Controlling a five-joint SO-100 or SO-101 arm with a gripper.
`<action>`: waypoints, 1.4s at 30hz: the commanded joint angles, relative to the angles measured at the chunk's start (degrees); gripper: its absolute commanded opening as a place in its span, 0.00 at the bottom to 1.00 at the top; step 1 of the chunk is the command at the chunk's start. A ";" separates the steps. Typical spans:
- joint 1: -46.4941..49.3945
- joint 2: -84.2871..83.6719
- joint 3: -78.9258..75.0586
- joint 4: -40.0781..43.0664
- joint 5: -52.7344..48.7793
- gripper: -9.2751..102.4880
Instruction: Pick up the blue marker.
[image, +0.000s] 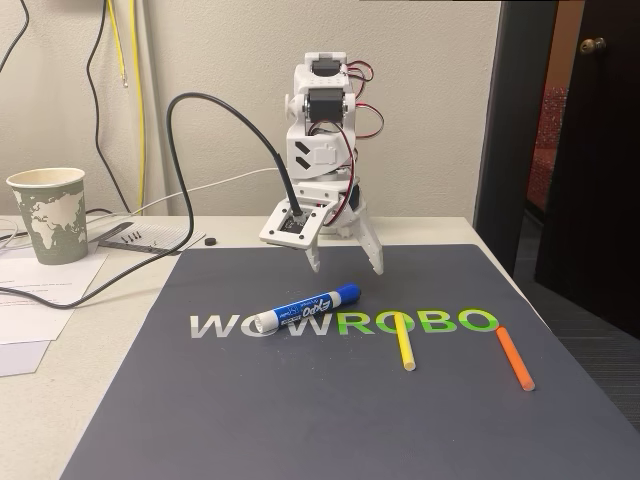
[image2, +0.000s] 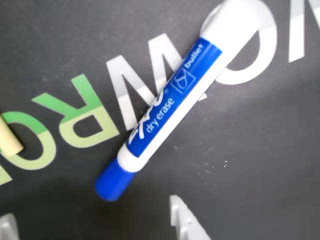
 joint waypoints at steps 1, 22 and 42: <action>0.88 0.09 -0.62 -1.41 -0.44 0.43; 2.20 -11.78 -11.51 2.55 -2.37 0.43; 1.93 -15.21 -11.60 -0.88 -5.71 0.42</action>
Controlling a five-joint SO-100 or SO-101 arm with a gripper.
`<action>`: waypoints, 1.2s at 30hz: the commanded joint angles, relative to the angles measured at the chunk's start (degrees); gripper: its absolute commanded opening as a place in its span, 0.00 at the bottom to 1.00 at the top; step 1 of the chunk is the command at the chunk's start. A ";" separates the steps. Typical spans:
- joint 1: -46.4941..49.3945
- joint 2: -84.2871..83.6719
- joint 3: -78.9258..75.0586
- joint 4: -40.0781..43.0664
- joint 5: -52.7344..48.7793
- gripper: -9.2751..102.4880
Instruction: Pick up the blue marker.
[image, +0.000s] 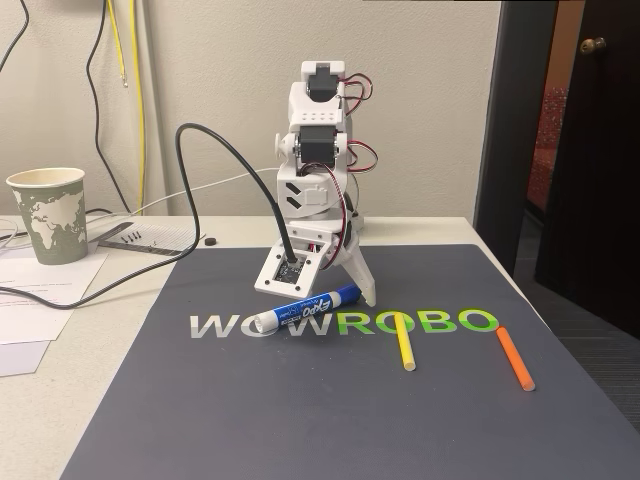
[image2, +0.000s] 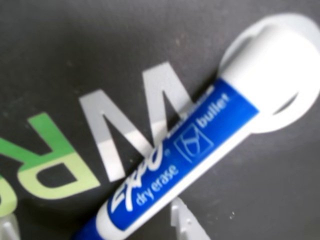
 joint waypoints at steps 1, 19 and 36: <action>-0.18 0.09 -2.46 -0.79 -0.53 0.42; 0.44 -33.13 -60.38 37.53 -1.76 0.39; 0.35 -30.41 -57.57 37.53 -2.11 0.21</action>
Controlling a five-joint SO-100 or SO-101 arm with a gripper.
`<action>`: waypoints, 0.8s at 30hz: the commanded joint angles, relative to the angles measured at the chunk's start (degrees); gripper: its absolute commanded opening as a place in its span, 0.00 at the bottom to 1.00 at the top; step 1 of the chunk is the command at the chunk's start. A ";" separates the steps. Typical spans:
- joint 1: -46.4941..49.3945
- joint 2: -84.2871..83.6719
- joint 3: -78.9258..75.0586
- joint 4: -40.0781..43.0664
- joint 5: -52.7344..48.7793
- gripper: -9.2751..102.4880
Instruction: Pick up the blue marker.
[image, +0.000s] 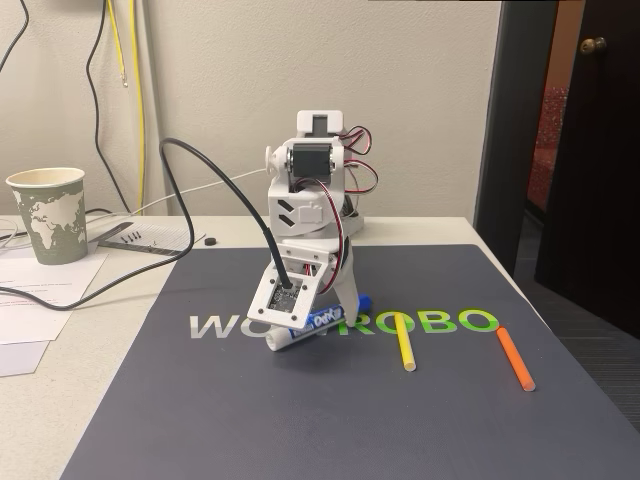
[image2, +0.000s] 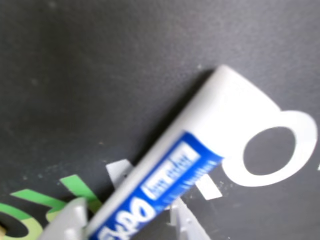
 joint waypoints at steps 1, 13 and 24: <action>-0.35 3.60 -0.18 9.67 -0.44 0.19; -0.44 5.27 1.14 9.67 -0.18 0.08; -0.35 5.71 1.23 9.67 -0.09 0.08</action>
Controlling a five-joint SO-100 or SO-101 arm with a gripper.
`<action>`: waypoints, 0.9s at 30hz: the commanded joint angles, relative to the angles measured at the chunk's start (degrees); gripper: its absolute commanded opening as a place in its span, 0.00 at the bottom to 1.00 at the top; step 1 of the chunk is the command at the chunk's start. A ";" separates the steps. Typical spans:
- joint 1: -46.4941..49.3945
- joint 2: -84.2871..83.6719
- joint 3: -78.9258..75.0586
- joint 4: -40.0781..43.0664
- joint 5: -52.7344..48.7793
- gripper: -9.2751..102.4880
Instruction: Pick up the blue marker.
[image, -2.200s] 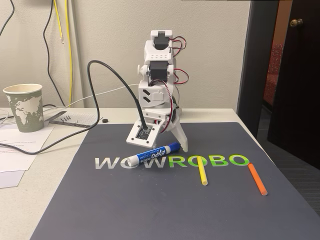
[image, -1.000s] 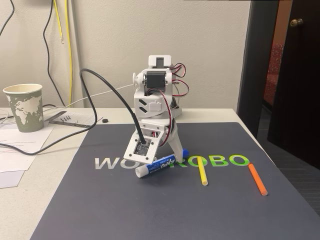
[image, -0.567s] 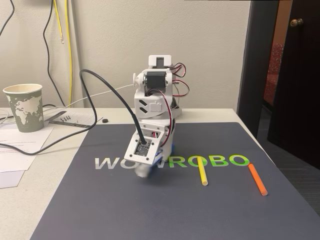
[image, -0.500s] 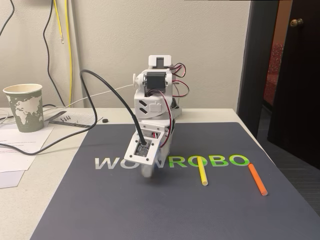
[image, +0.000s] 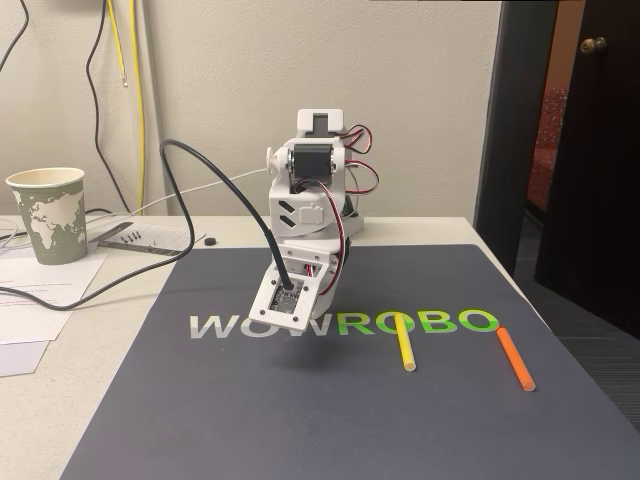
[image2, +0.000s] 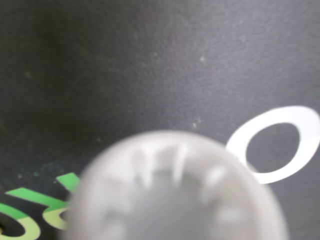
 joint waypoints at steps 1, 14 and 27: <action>-0.09 5.01 -0.18 9.67 0.00 0.08; 0.00 6.86 -0.26 9.67 0.44 0.08; -2.20 15.47 -6.06 9.58 12.74 0.08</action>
